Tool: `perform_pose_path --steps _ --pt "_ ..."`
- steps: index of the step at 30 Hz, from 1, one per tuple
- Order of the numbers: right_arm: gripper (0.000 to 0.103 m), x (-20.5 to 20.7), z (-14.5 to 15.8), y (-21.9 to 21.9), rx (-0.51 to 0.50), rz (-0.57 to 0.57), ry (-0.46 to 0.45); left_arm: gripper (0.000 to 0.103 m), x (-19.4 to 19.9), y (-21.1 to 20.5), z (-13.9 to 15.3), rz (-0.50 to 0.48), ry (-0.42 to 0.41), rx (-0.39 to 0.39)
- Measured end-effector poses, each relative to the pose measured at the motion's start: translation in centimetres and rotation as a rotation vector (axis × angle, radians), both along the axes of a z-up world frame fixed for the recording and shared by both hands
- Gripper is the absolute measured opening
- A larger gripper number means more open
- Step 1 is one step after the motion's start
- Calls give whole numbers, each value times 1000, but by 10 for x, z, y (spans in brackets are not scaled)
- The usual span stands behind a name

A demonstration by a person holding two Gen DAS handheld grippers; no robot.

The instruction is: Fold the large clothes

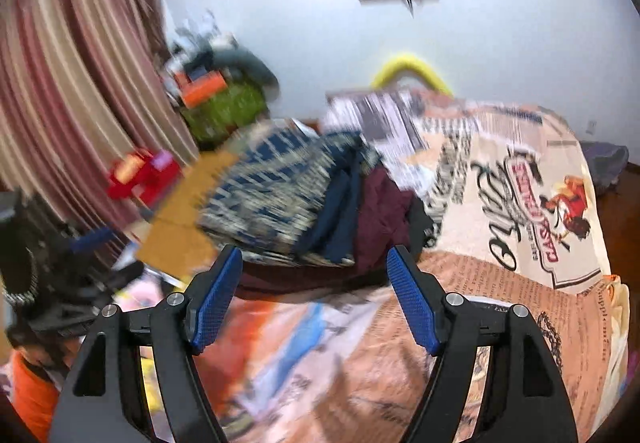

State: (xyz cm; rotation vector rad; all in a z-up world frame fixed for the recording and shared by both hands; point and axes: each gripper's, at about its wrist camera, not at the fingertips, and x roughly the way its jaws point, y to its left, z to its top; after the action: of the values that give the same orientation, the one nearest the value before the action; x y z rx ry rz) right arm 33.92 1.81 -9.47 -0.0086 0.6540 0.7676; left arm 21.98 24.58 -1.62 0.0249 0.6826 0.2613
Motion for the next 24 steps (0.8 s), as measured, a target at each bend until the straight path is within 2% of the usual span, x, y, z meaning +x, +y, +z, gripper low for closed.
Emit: perform_pose_path --steps 4,6,11,17,20,23,24 --pt "72 -60 50 -23 103 30 -132 86 -56 -30 56 0 -163 23" --pt "72 -97 73 -36 149 41 -230 86 -88 -46 84 1 -262 35" --pt "72 -171 97 -56 213 42 -429 86 -148 -85 120 10 -431 57" --pt "73 -211 92 -61 246 26 -512 89 -209 -127 124 35 -599 111" --pt "85 -217 84 -58 254 4 -534 100 -226 -141 115 61 -639 149" --pt "90 -218 78 -56 248 -15 -542 102 -234 -145 107 59 -641 123" --pt "95 -219 76 -57 241 -21 -542 102 -235 -144 105 57 -637 112"
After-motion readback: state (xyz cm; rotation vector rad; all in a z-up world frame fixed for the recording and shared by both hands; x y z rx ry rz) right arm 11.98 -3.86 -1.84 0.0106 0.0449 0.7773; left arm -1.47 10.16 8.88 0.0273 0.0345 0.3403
